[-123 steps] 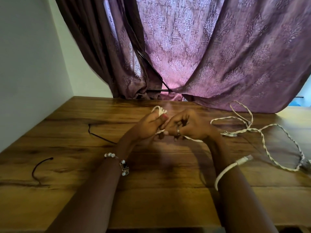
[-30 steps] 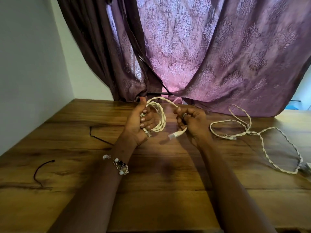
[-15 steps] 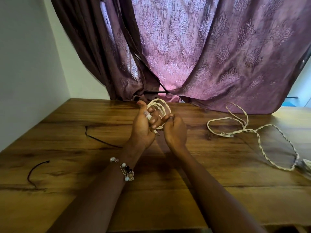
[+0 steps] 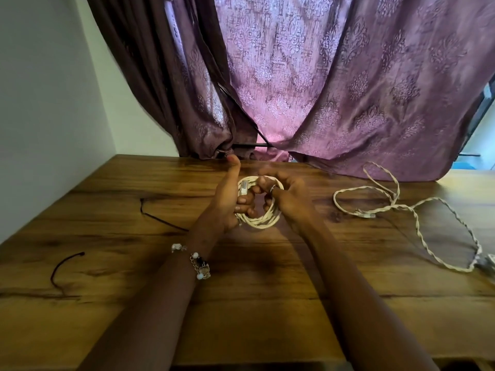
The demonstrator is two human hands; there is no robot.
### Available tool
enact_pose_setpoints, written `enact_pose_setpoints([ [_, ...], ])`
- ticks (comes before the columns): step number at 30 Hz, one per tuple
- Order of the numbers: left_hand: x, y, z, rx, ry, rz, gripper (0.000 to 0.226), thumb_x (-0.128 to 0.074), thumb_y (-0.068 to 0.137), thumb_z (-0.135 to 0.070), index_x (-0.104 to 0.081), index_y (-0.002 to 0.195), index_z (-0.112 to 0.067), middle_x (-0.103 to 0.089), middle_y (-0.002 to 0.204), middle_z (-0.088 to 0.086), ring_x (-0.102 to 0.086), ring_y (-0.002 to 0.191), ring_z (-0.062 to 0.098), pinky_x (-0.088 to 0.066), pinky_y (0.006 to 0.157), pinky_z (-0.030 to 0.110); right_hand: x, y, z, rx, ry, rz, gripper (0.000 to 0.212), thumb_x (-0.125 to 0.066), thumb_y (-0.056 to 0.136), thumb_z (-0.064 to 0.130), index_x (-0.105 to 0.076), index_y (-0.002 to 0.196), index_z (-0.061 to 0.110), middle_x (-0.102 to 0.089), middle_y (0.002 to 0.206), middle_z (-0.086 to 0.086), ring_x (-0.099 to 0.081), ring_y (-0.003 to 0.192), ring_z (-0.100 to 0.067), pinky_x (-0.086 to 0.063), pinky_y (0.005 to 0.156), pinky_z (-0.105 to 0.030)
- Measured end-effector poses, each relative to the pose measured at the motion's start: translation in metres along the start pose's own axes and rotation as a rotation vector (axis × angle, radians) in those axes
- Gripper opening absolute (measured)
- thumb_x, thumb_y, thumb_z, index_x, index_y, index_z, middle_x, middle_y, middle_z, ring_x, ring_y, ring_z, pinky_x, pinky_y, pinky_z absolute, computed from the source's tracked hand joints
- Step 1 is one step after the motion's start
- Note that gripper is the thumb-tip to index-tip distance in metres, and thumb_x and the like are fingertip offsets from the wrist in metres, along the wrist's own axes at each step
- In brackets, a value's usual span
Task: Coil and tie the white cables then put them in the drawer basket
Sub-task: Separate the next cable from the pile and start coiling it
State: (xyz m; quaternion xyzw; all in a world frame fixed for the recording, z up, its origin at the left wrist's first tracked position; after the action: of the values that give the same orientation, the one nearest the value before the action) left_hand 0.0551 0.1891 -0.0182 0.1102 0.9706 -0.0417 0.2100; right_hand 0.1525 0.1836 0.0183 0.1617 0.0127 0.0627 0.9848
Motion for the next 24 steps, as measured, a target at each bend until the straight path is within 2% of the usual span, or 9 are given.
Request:
enact_pose_setpoints([
  [2, 0.007, 0.002, 0.002, 0.003, -0.028, -0.058, 0.079, -0.027, 0.075, -0.085, -0.050, 0.070, -0.009, -0.031, 0.037, -0.003, -0.018, 0.024, 0.006, -0.030, 0.036, 0.012, -0.005, -0.003, 0.004, 0.059, -0.092, -0.010, 0.013, -0.054, 0.095, 0.007, -0.064, 0.088, 0.009, -0.061, 0.054, 0.012, -0.052, 0.044, 0.001, -0.042, 0.044, -0.020],
  [4, 0.008, 0.002, 0.002, 0.006, -0.072, -0.077, 0.077, -0.028, 0.077, -0.083, -0.056, 0.073, -0.011, -0.036, 0.039, -0.002, -0.021, 0.024, 0.005, -0.030, 0.036, 0.011, -0.007, -0.008, 0.007, 0.099, -0.123, -0.082, 0.014, -0.048, 0.098, 0.007, -0.060, 0.092, 0.006, -0.057, 0.049, 0.015, -0.050, 0.041, 0.002, -0.040, 0.040, -0.017],
  [7, 0.005, 0.001, -0.002, -0.031, -0.169, -0.100, 0.063, -0.030, 0.089, -0.069, -0.056, 0.074, -0.014, -0.042, 0.041, 0.001, -0.025, 0.024, 0.004, -0.029, 0.034, 0.009, 0.002, -0.013, 0.005, 0.133, -0.144, -0.266, 0.014, -0.045, 0.098, 0.006, -0.057, 0.102, 0.010, -0.058, 0.068, 0.009, -0.053, 0.048, 0.005, -0.040, 0.042, -0.016],
  [10, -0.003, 0.003, 0.002, -0.055, -0.202, -0.106, 0.054, -0.032, 0.094, -0.059, -0.058, 0.081, -0.013, -0.044, 0.045, 0.002, -0.027, 0.025, 0.004, -0.032, 0.034, 0.011, 0.016, -0.018, 0.006, 0.201, -0.268, -0.432, 0.018, -0.042, 0.095, 0.003, -0.055, 0.094, 0.015, -0.054, 0.069, 0.007, -0.049, 0.054, 0.003, -0.039, 0.050, -0.015],
  [13, -0.007, 0.003, 0.005, -0.084, -0.182, -0.125, 0.048, -0.036, 0.097, -0.051, -0.060, 0.087, -0.011, -0.045, 0.046, 0.000, -0.030, 0.027, 0.004, -0.038, 0.036, 0.015, 0.025, -0.019, -0.001, 0.212, -0.266, -0.528, 0.016, -0.039, 0.099, 0.019, -0.051, 0.087, 0.018, -0.053, 0.063, 0.004, -0.051, 0.053, -0.010, -0.047, 0.048, -0.033],
  [15, -0.008, 0.003, 0.005, -0.102, -0.177, -0.125, 0.044, -0.037, 0.098, -0.047, -0.059, 0.091, -0.010, -0.045, 0.046, -0.001, -0.032, 0.028, 0.004, -0.041, 0.037, 0.017, 0.026, -0.017, -0.007, 0.203, -0.269, -0.536, 0.021, -0.037, 0.098, 0.031, -0.050, 0.083, 0.024, -0.057, 0.064, 0.003, -0.056, 0.056, -0.020, -0.050, 0.051, -0.045],
  [17, -0.009, 0.003, 0.005, -0.082, -0.204, -0.090, 0.046, -0.038, 0.096, -0.051, -0.058, 0.088, -0.010, -0.045, 0.045, -0.001, -0.032, 0.027, 0.004, -0.039, 0.036, 0.016, 0.027, -0.016, -0.010, 0.176, -0.272, -0.550, 0.022, -0.036, 0.097, 0.029, -0.051, 0.082, 0.024, -0.060, 0.066, 0.001, -0.060, 0.061, -0.025, -0.052, 0.055, -0.048],
  [21, -0.005, 0.004, 0.002, -0.032, -0.194, -0.080, 0.051, -0.033, 0.092, -0.061, -0.052, 0.080, -0.015, -0.041, 0.042, -0.003, -0.025, 0.024, 0.002, -0.025, 0.031, 0.008, 0.022, -0.016, -0.008, 0.124, -0.157, -0.493, 0.022, -0.041, 0.092, 0.015, -0.056, 0.077, 0.020, -0.061, 0.069, -0.002, -0.057, 0.063, -0.017, -0.050, 0.060, -0.040],
  [24, 0.010, 0.003, 0.000, -0.020, -0.105, -0.160, 0.061, -0.024, 0.091, -0.067, -0.050, 0.077, -0.015, -0.036, 0.042, 0.000, -0.022, 0.026, 0.004, -0.024, 0.034, 0.007, 0.006, -0.012, 0.026, 0.342, -0.367, -0.259, 0.027, -0.048, 0.078, 0.008, -0.068, 0.092, 0.019, -0.065, 0.097, -0.007, -0.060, 0.087, -0.009, -0.050, 0.077, -0.025],
])
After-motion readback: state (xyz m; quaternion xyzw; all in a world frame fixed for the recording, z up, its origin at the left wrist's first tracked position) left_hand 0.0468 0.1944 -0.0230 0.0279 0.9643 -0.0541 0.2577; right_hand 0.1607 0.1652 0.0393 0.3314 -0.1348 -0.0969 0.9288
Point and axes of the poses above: each hand's wrist, its own y-axis towards the middle knuckle, its own x-axis out of the back of the hand, z = x × y, the point moved 10 cm from there along y, towards the middle knuckle
